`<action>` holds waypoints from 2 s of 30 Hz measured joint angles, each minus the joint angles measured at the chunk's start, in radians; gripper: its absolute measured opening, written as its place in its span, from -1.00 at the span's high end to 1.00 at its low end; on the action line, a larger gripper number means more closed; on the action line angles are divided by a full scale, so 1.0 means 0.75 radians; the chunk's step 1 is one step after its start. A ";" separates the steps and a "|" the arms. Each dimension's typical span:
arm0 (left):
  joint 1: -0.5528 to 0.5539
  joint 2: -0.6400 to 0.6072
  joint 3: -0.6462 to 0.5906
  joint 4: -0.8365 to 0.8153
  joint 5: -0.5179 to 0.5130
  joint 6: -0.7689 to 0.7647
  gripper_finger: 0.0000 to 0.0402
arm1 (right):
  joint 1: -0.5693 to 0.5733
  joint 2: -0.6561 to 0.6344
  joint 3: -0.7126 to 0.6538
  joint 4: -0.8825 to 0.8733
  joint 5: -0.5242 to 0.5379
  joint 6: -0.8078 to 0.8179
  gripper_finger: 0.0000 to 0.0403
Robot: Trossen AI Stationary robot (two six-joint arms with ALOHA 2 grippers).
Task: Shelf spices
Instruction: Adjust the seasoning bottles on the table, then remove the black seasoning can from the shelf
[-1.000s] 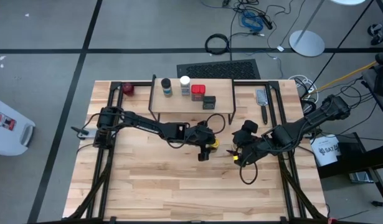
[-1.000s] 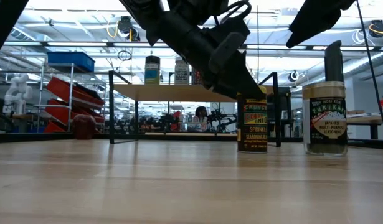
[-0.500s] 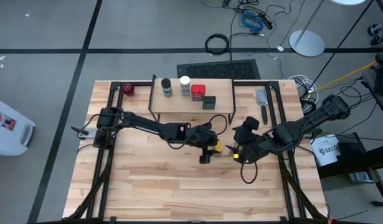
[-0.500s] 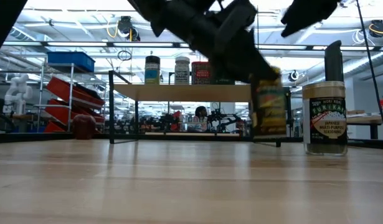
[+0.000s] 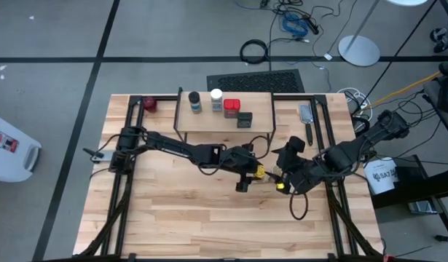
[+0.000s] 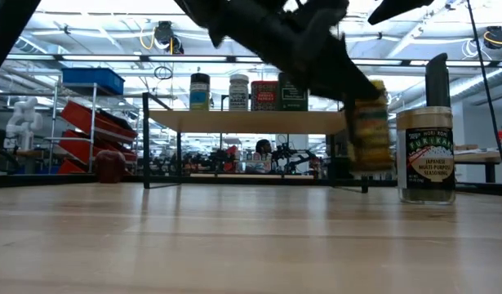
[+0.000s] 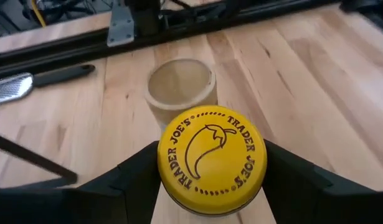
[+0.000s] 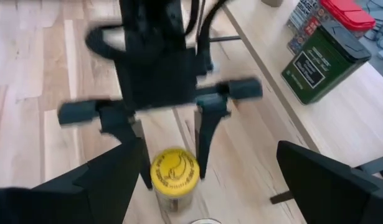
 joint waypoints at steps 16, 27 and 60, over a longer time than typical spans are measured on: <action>0.000 0.133 0.106 -0.036 0.013 0.039 -0.22 | -0.002 0.000 0.000 -0.004 -0.001 -0.003 -0.78; 0.005 0.139 0.107 -0.032 0.013 0.061 -0.52 | -0.002 0.000 0.000 -0.004 -0.005 -0.003 -0.78; 0.037 -0.334 0.173 -0.875 -0.375 0.107 -0.70 | 0.082 -0.072 -0.033 0.154 0.177 -0.020 -0.78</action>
